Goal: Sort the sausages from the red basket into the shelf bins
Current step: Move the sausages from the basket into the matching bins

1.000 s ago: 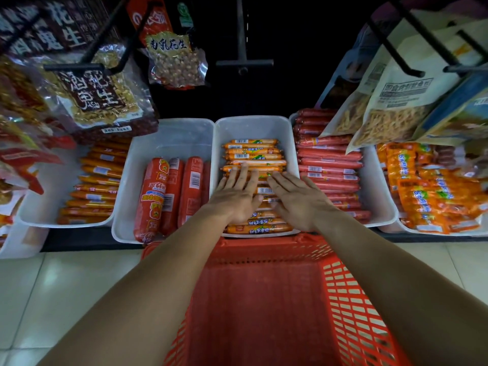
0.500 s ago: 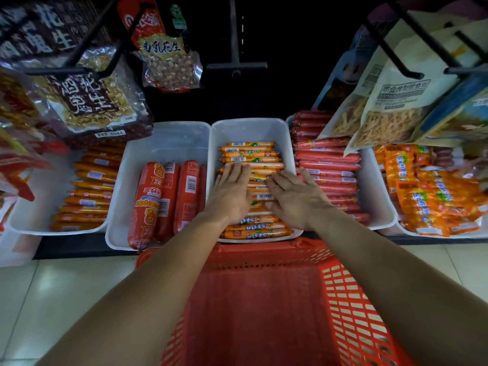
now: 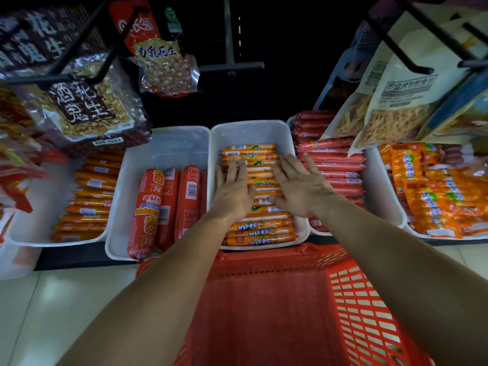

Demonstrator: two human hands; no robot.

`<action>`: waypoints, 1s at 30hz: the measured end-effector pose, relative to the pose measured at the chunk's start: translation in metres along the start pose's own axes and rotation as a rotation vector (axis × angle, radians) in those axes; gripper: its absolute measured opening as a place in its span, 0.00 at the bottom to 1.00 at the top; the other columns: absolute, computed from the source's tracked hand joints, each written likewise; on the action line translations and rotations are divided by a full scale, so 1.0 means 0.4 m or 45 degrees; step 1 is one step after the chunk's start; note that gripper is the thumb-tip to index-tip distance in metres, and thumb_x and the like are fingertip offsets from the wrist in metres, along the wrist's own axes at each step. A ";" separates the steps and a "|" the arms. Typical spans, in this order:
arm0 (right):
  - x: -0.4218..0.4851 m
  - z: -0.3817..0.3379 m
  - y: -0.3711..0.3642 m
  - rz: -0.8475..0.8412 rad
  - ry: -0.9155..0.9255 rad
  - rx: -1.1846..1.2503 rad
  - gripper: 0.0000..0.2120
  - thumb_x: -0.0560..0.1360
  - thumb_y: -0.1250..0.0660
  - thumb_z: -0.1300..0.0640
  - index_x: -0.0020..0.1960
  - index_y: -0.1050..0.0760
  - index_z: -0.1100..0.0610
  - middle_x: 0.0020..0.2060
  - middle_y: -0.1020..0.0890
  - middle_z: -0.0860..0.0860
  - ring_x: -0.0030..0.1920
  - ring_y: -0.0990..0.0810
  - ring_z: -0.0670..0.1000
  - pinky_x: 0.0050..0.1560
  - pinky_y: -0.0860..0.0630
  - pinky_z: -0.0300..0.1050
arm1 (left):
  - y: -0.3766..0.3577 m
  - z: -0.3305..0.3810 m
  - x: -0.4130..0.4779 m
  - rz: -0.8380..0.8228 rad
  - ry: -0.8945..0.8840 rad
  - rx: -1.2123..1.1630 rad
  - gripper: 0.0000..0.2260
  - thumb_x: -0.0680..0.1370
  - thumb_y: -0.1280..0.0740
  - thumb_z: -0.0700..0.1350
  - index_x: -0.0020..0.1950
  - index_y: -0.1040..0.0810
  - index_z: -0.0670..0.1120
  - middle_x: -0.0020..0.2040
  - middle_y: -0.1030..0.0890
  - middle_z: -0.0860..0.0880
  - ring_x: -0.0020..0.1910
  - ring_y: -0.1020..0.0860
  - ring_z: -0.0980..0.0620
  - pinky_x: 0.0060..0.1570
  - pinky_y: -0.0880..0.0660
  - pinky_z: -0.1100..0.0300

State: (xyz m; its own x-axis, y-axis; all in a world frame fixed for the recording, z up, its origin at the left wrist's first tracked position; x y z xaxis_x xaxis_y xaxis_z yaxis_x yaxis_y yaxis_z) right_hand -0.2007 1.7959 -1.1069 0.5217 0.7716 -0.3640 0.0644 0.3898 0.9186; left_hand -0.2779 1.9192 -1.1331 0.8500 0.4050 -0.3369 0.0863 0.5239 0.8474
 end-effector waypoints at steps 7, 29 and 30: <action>-0.009 0.005 0.003 0.033 0.003 0.078 0.40 0.79 0.52 0.34 0.81 0.56 0.57 0.80 0.50 0.56 0.79 0.64 0.55 0.76 0.67 0.61 | 0.012 -0.004 -0.008 0.078 -0.032 -0.108 0.33 0.83 0.41 0.54 0.82 0.55 0.49 0.82 0.59 0.48 0.81 0.57 0.47 0.77 0.50 0.50; -0.137 0.068 -0.054 0.202 -0.229 0.623 0.30 0.83 0.53 0.44 0.81 0.55 0.54 0.75 0.34 0.54 0.75 0.38 0.57 0.73 0.38 0.55 | -0.001 0.016 -0.023 0.088 0.281 -0.451 0.39 0.81 0.36 0.55 0.82 0.58 0.47 0.82 0.54 0.49 0.77 0.39 0.44 0.72 0.36 0.49; -0.137 0.067 -0.052 0.197 -0.230 0.637 0.30 0.83 0.52 0.44 0.81 0.56 0.54 0.75 0.33 0.54 0.75 0.37 0.57 0.72 0.37 0.56 | -0.005 0.014 -0.020 0.095 0.262 -0.471 0.39 0.80 0.35 0.55 0.82 0.56 0.49 0.82 0.52 0.49 0.77 0.37 0.44 0.72 0.35 0.48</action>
State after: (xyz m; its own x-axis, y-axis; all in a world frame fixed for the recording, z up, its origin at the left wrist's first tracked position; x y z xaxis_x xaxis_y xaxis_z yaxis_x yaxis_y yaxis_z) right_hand -0.2079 1.7319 -1.1019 0.6922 0.6850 -0.2273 0.3488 -0.0417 0.9363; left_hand -0.2819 1.9108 -1.1296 0.7224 0.5731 -0.3869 -0.1955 0.7060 0.6807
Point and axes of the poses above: each hand's wrist, its own x-axis towards the middle knuckle, its own y-axis out of the back of the hand, z = x × y, the point moved 8 cm from there along x, towards the middle knuckle
